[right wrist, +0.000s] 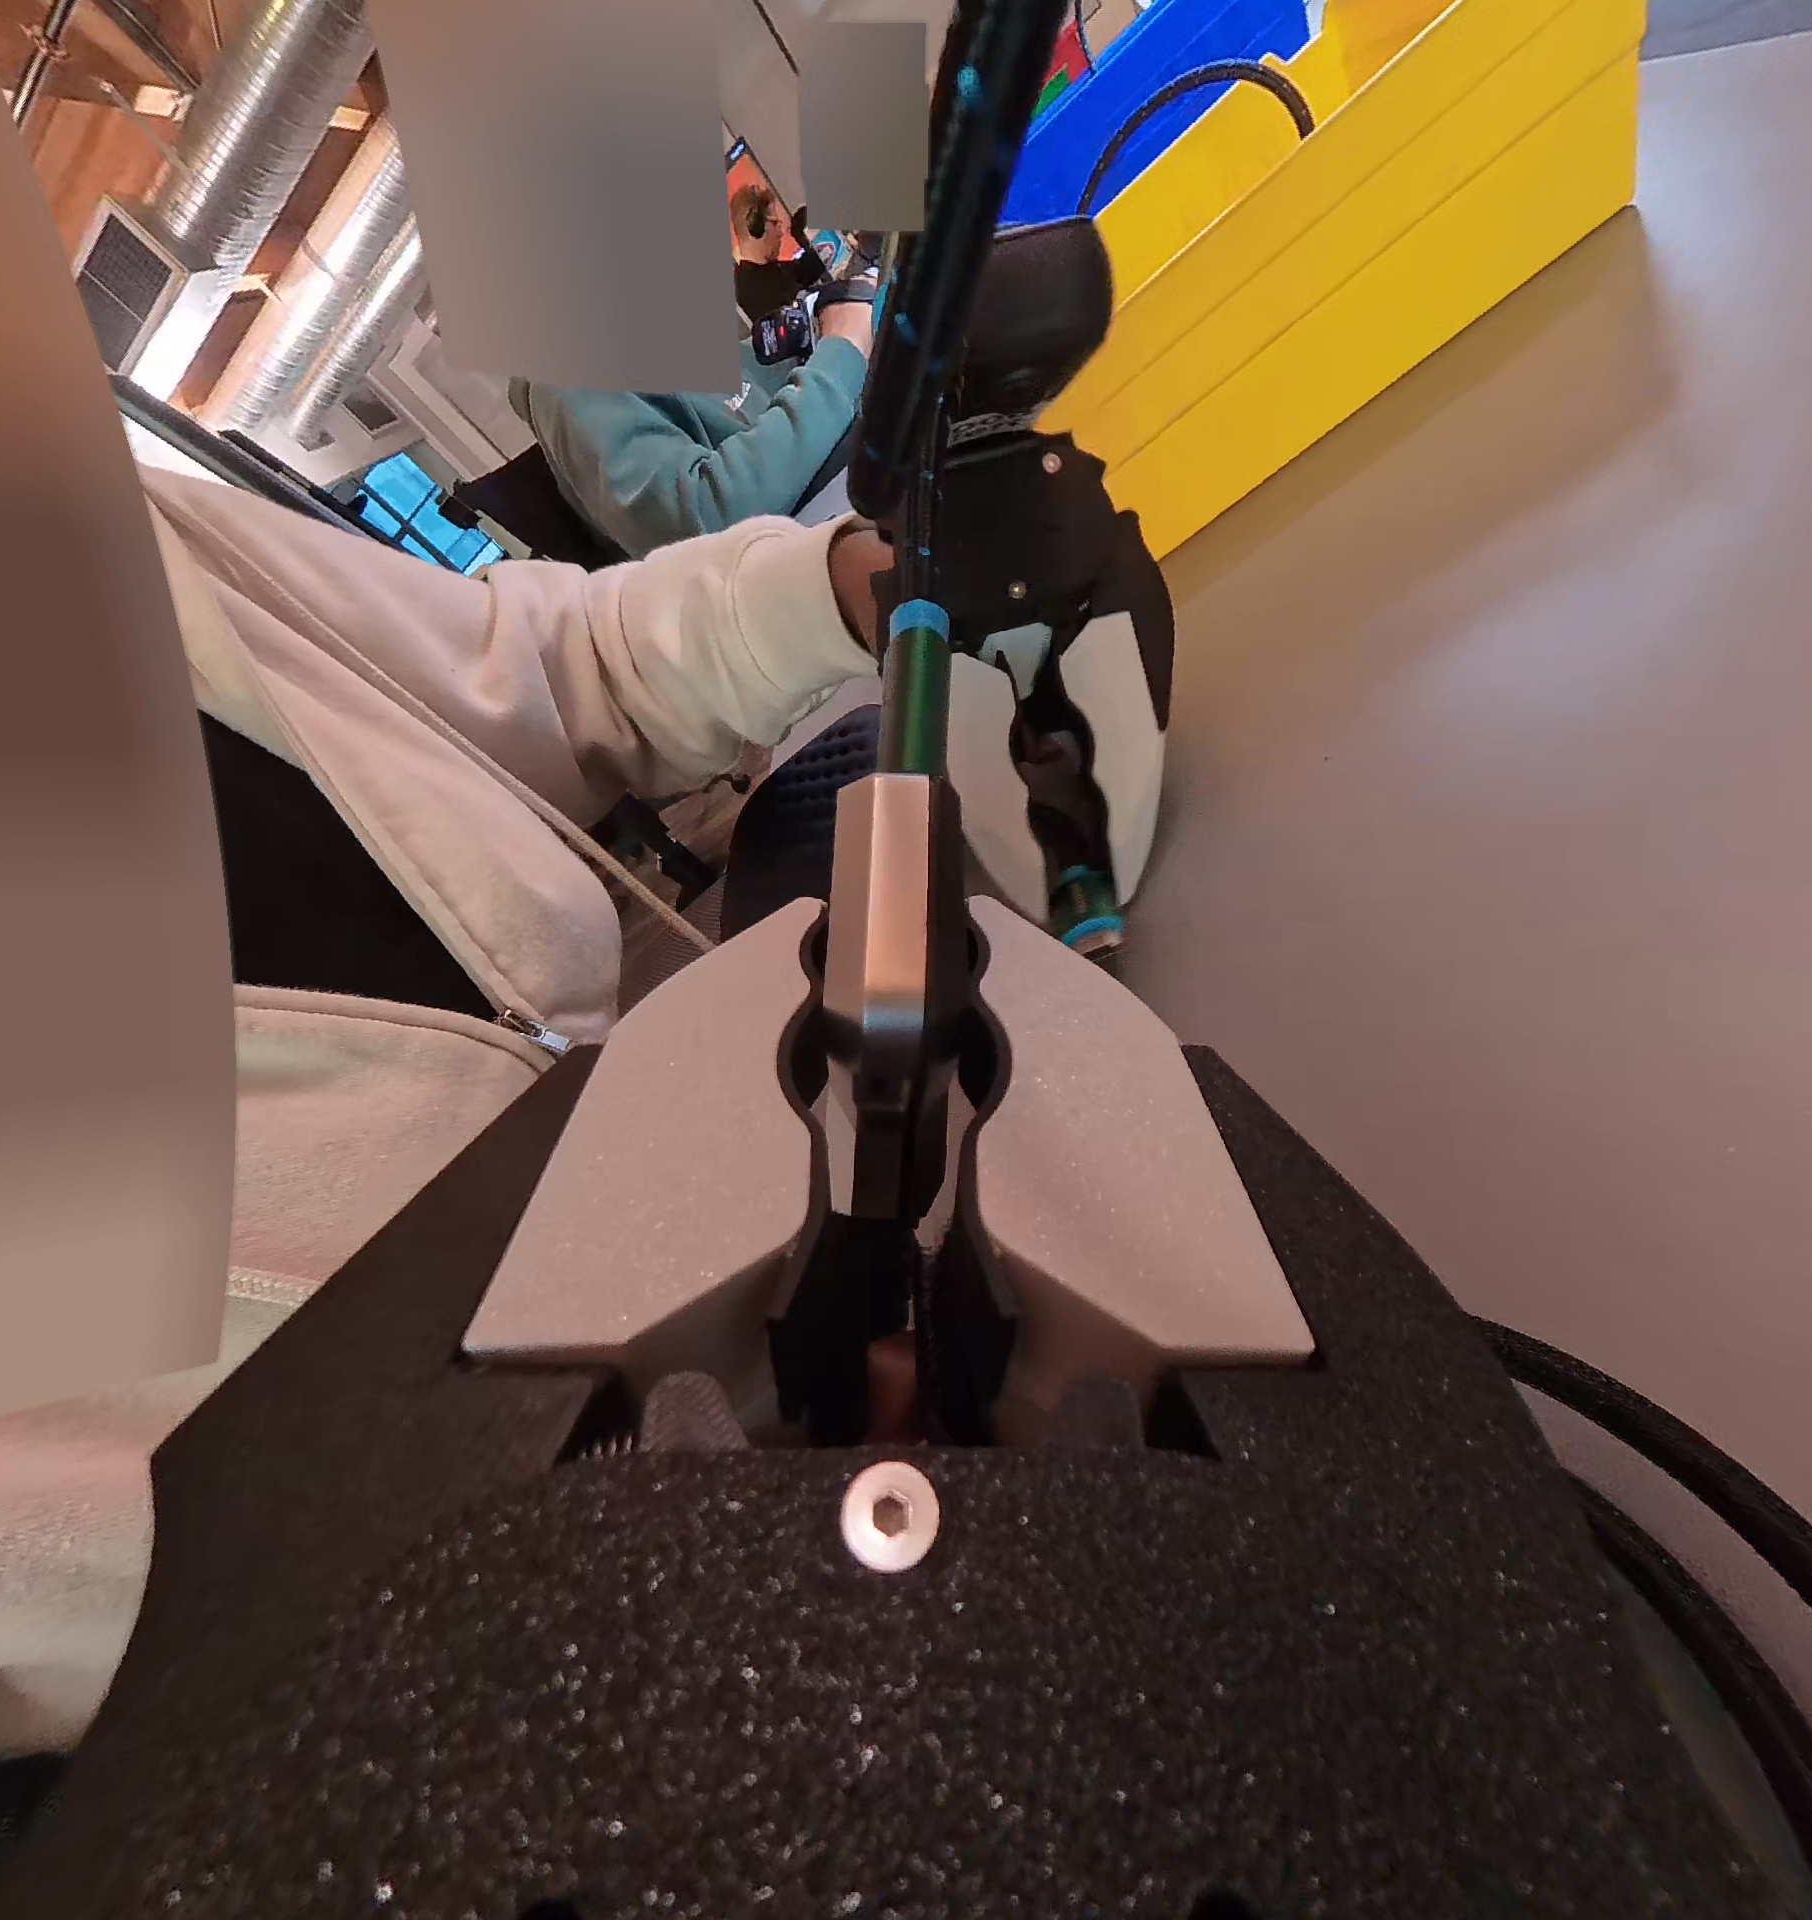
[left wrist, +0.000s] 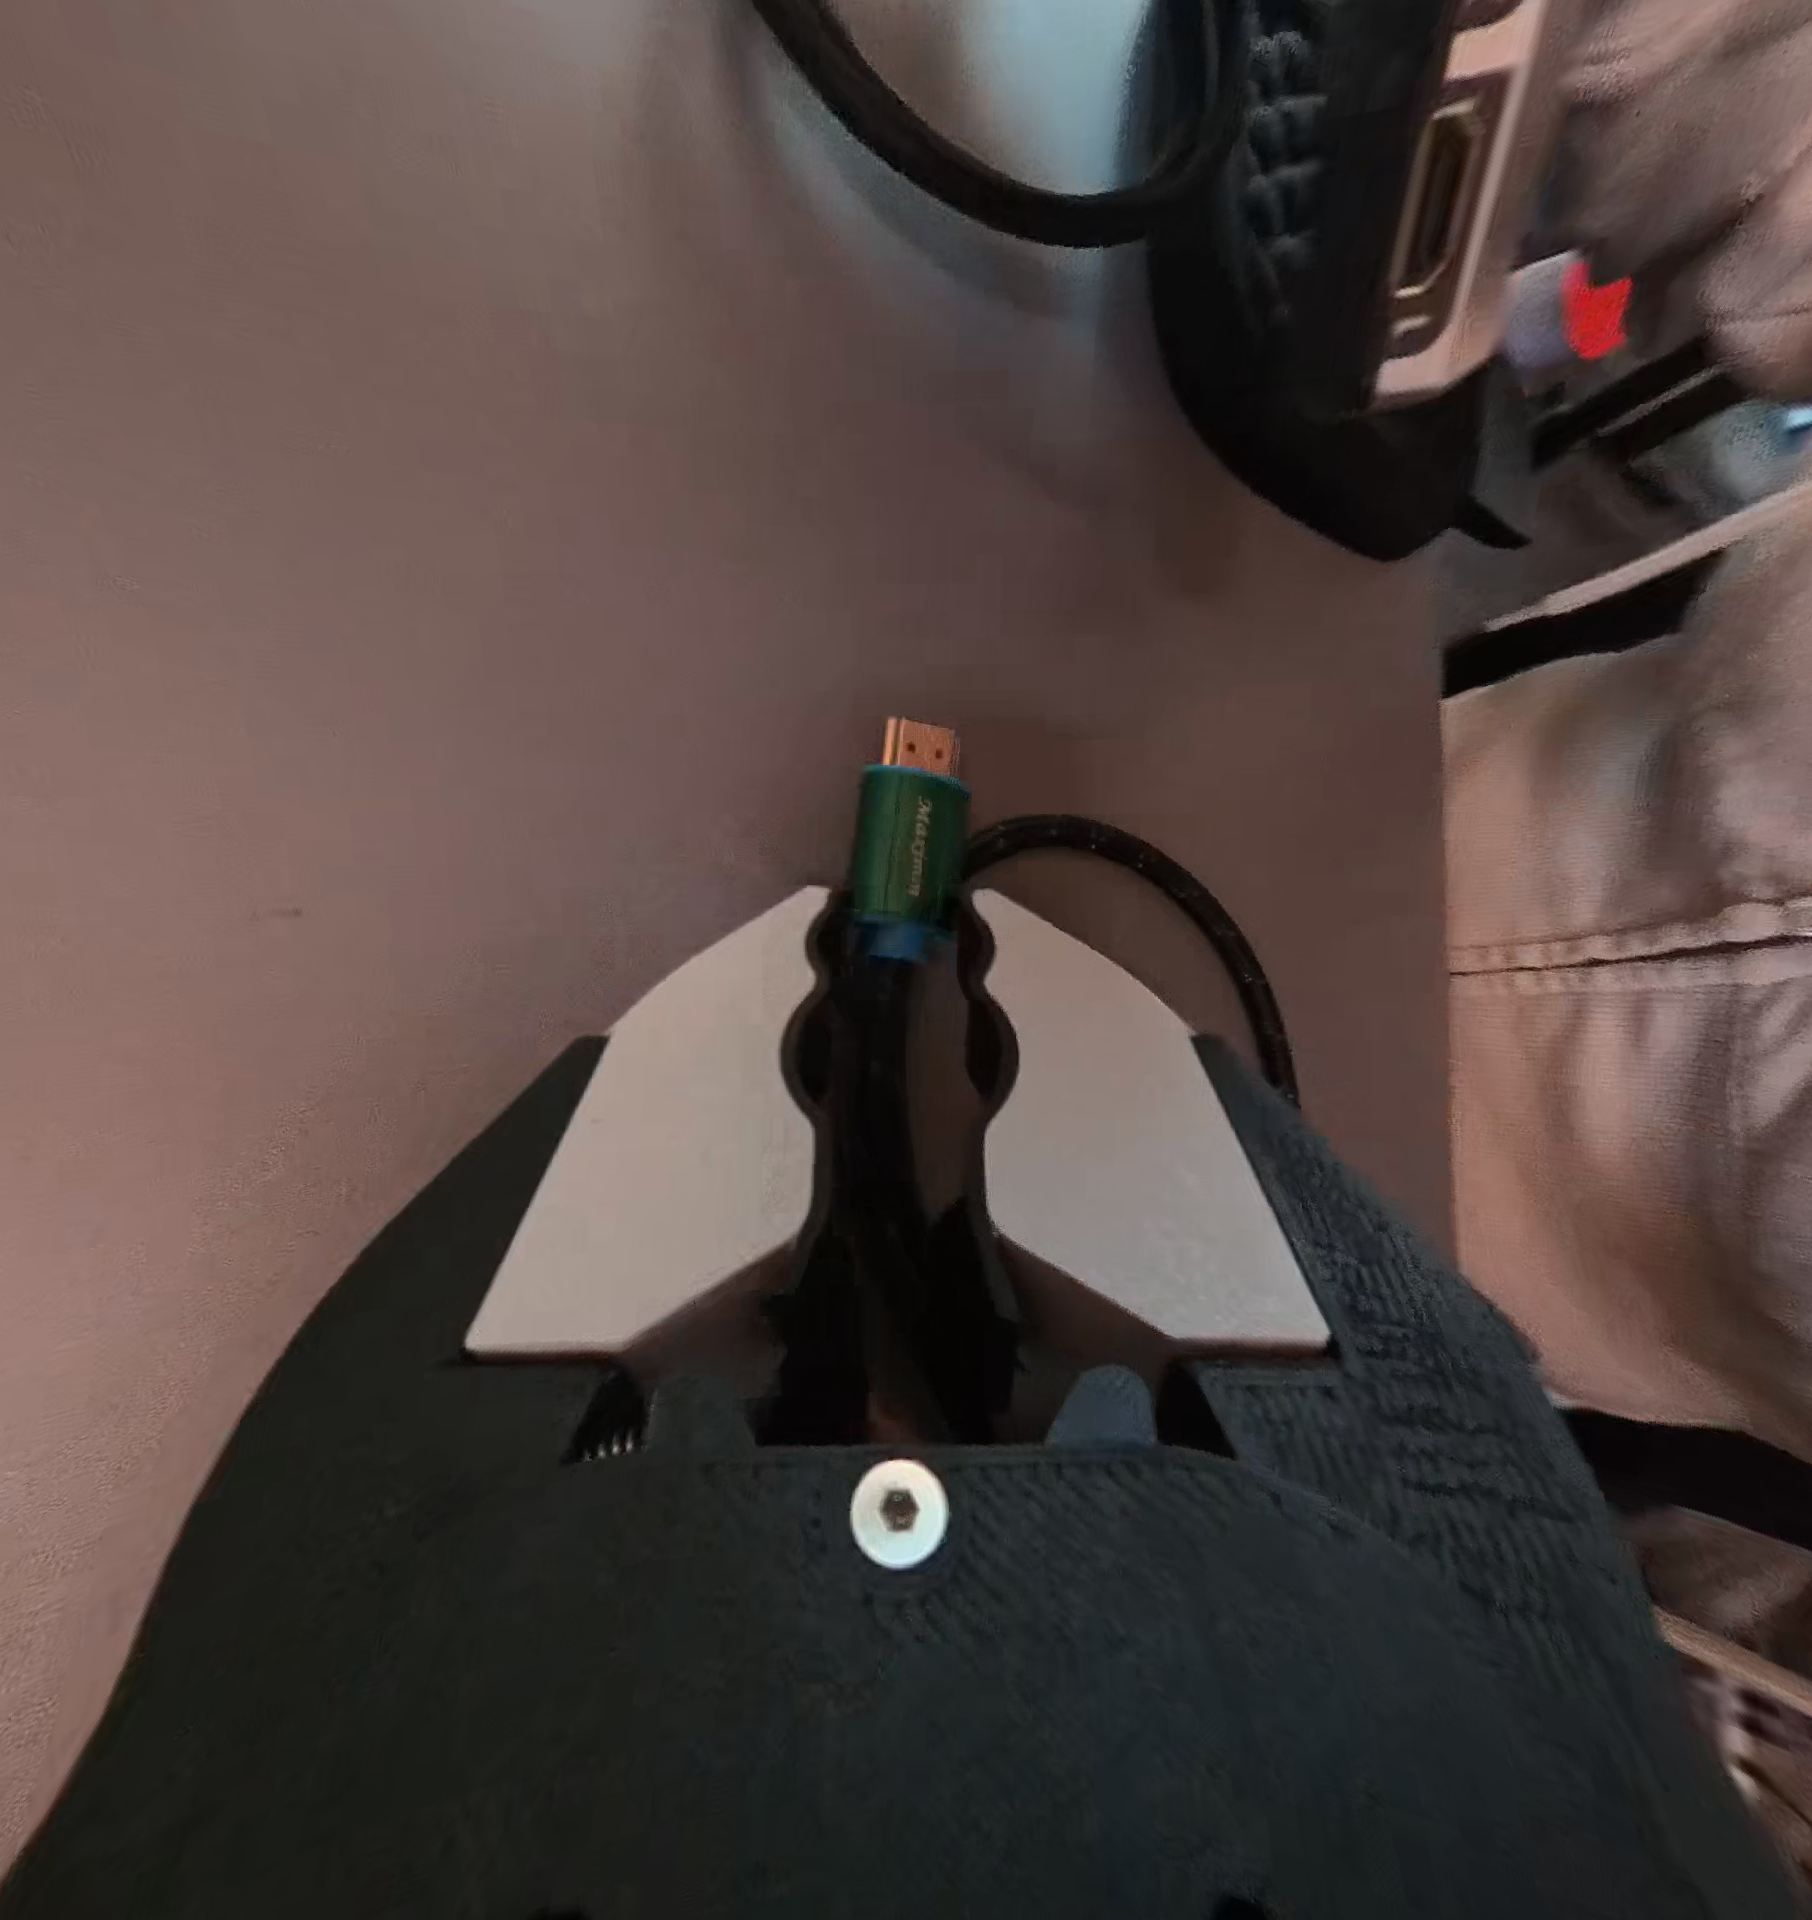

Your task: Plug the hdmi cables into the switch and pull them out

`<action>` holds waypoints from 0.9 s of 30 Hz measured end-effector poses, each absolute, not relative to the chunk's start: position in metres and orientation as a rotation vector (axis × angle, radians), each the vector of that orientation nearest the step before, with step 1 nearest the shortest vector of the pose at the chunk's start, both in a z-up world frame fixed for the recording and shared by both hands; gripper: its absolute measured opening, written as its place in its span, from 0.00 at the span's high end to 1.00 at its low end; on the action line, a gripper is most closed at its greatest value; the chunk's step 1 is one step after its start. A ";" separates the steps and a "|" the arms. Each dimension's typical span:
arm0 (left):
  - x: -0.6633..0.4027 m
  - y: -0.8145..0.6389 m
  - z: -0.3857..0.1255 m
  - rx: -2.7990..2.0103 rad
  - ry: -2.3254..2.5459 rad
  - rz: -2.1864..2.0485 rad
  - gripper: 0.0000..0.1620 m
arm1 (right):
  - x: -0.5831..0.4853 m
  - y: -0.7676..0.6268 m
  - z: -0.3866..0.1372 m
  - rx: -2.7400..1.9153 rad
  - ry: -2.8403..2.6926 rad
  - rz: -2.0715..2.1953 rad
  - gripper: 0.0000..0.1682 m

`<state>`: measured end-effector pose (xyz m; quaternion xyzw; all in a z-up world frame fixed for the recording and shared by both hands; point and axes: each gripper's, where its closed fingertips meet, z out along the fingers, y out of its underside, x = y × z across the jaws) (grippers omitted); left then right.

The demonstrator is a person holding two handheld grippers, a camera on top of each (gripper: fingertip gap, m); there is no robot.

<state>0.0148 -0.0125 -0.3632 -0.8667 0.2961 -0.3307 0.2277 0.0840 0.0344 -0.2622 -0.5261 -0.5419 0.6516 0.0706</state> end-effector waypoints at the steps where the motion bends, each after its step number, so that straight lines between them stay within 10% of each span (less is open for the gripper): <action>1: 0.020 -0.020 -0.362 -2.395 0.803 -1.030 0.87 | 0.083 0.035 -0.263 -1.584 -1.629 1.963 0.88; 27: 0.046 -0.024 -0.278 -1.864 1.287 0.426 0.88 | 0.084 -0.018 -0.279 -1.783 -2.060 1.956 0.88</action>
